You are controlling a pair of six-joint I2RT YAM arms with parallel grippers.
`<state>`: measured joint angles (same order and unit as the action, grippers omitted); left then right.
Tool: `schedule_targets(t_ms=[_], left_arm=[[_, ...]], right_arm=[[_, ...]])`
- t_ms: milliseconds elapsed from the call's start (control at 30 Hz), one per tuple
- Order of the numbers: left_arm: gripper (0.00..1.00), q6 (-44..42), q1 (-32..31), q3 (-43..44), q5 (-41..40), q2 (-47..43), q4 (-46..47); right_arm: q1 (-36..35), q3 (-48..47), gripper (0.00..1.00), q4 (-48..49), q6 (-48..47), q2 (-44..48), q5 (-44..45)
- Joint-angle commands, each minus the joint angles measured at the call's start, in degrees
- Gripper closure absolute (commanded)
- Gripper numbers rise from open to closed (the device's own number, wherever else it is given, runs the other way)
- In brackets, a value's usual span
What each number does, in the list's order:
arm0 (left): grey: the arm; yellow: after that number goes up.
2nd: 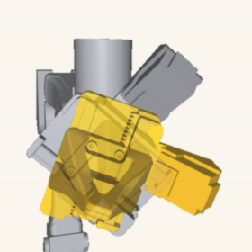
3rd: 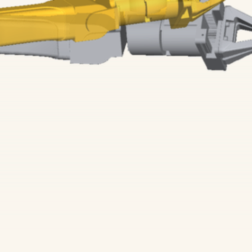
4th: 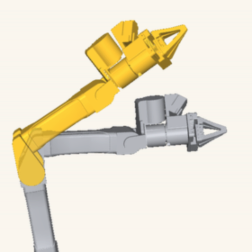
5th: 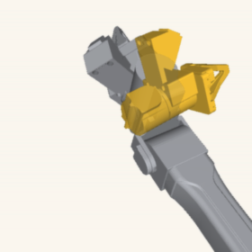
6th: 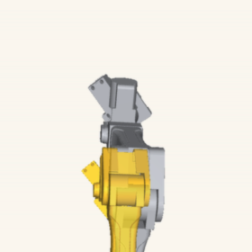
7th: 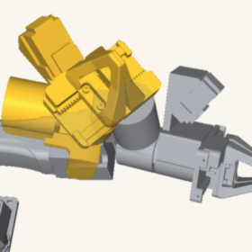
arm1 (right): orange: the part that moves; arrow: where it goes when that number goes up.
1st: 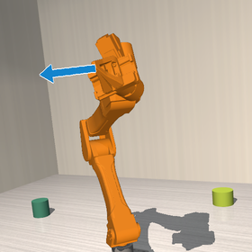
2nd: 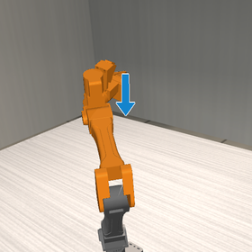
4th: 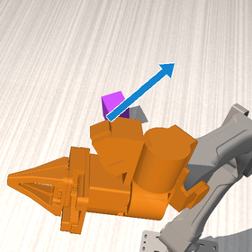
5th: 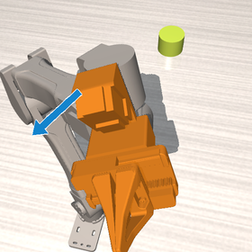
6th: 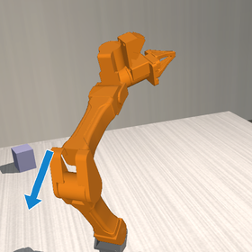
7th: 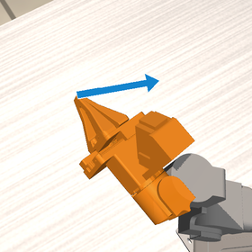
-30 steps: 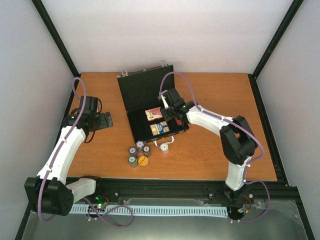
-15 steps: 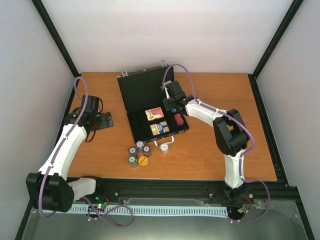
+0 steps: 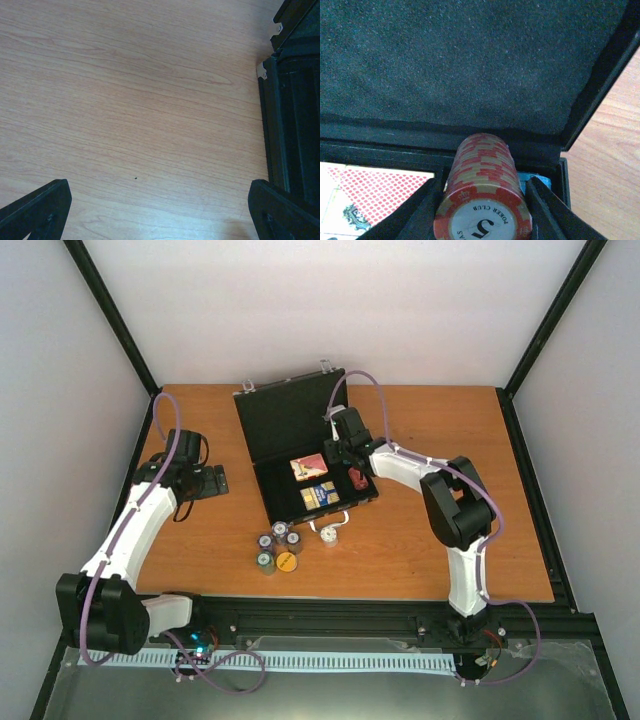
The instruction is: Pack up texas hold em set
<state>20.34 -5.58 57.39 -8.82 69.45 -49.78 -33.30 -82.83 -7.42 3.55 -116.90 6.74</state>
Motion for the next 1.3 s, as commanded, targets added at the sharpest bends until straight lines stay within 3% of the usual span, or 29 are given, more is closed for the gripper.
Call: schedule_targets(t_ms=[0, 200, 467, 633, 867, 1033, 1267], left_arm=[[0.00, -0.1, 0.0, 1.8, -0.7, 0.6, 1.2], [0.00, 0.2, -0.1, 2.6, -0.6, 1.2, 1.2], [0.00, -0.3, -0.1, 3.8, -1.5, 1.6, 0.9], [0.00, -0.3, 0.0, 4.1, -1.1, 1.0, 0.7], [0.00, -0.5, 0.0, 4.1, -1.2, -0.3, 0.1], [0.00, -0.6, -0.1, 3.5, -0.6, -1.0, -0.2], [0.00, -0.5, -0.1, 2.9, 0.2, -0.9, 0.2]], right_arm=[[0.3, 4.6, 0.56, 0.1, 2.0, 0.5, -0.6], [0.3, 8.0, 0.36, 0.2, 1.7, 3.3, -0.1], [0.3, 8.2, 0.35, -2.0, 1.0, 7.4, -0.2], [-1.0, 6.5, 0.26, -10.4, -1.1, 13.2, -2.1], [-9.7, 6.6, 0.18, -28.5, -7.1, 18.3, -6.7], [-17.9, 13.1, 0.15, -32.3, -4.9, 20.4, -7.2], [-20.8, 16.9, 0.16, -31.3, -2.6, 18.9, -10.5]])
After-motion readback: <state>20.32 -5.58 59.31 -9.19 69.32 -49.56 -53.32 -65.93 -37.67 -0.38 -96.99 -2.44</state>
